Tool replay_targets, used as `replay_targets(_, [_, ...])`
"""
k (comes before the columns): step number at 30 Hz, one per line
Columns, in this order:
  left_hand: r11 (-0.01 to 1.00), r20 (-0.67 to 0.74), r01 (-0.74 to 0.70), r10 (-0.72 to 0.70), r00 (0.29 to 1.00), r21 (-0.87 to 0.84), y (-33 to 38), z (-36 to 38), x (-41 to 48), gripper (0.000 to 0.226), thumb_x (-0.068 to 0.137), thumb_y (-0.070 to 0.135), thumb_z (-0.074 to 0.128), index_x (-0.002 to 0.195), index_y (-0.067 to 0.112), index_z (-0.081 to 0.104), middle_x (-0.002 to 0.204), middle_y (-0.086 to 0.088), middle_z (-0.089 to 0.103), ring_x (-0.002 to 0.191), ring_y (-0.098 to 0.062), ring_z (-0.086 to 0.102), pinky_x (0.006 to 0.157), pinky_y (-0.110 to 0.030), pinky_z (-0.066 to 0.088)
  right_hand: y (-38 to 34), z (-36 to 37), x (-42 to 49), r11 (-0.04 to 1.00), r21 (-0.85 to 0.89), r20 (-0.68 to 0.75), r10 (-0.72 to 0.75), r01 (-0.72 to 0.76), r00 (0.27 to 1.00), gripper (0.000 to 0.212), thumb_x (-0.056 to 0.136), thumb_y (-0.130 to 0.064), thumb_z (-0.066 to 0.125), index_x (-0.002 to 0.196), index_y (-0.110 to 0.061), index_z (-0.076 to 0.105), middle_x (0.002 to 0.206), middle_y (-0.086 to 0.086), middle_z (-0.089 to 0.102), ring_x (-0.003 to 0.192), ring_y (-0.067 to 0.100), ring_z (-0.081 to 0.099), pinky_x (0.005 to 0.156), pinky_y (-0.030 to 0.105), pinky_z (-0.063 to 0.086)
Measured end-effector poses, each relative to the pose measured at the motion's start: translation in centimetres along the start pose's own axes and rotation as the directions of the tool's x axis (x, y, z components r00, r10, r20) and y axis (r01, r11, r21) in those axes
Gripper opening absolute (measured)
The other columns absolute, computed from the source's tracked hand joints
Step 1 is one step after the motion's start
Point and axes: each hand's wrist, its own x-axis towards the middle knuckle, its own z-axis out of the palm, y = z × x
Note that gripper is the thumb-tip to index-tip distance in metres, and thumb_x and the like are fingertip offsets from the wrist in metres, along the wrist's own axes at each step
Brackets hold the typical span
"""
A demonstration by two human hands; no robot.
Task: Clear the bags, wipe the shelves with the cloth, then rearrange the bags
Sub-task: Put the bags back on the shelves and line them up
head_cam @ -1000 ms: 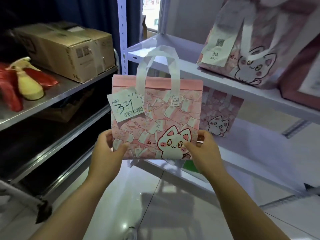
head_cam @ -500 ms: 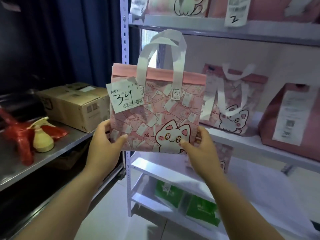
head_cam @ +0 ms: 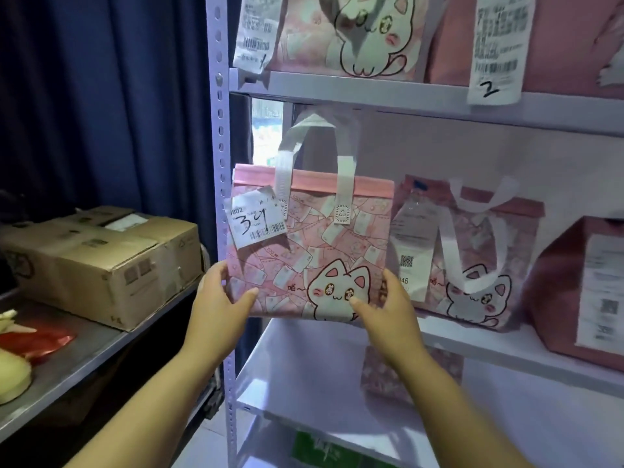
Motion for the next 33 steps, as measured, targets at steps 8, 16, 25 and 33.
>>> replay_targets(8, [0.993,0.083,-0.044,0.035,0.996,0.106,-2.4,2.9,4.7,0.059,0.083,0.02,0.066,0.136,0.024,0.04,0.127,0.003,0.046,0.109,-0.007,0.043,0.096,-0.029,0.038,0.9,1.7,3.2,0.993,-0.102,-0.066,0.049,-0.056,0.997,0.072,0.084,-0.021,0.063,0.147,-0.022,0.026,0.143,0.001,0.04,0.129,0.02,0.043,0.108,0.044,0.037])
replay_targets(16, [0.988,0.192,-0.06,0.032,0.981,0.139,-3.9,4.7,8.4,0.063,0.084,0.025,0.063,0.139,0.027,0.032,0.135,-0.002,0.045,0.122,-0.017,0.042,0.101,-0.039,0.039,1.3,2.8,4.9,0.98,-0.195,-0.108,0.023,-0.044,0.994,0.076,0.086,-0.024,0.062,0.149,-0.02,0.02,0.148,0.002,0.034,0.134,0.018,0.034,0.111,0.039,0.032])
replay_targets(25, [0.994,0.201,-0.076,0.059,0.978,0.078,-4.3,5.2,9.6,0.055,0.084,0.025,0.064,0.134,0.025,0.04,0.13,0.003,0.047,0.113,-0.01,0.047,0.093,-0.03,0.039,1.2,2.8,5.9,0.994,-0.105,-0.151,0.026,-0.042,0.988,0.064,0.085,-0.021,0.064,0.142,-0.024,0.036,0.139,-0.003,0.044,0.127,0.017,0.045,0.107,0.042,0.039])
replay_targets(33, [0.992,0.046,-0.123,0.124,0.991,-0.023,-2.6,4.0,7.3,0.043,0.083,0.019,0.066,0.122,0.023,0.049,0.125,0.005,0.044,0.115,-0.005,0.041,0.083,-0.014,0.037,0.6,0.7,4.1,0.998,-0.051,-0.302,-0.053,0.04,0.952,0.029,0.083,-0.023,0.066,0.108,-0.034,0.054,0.115,-0.012,0.055,0.102,0.002,0.053,0.089,0.031,0.049])
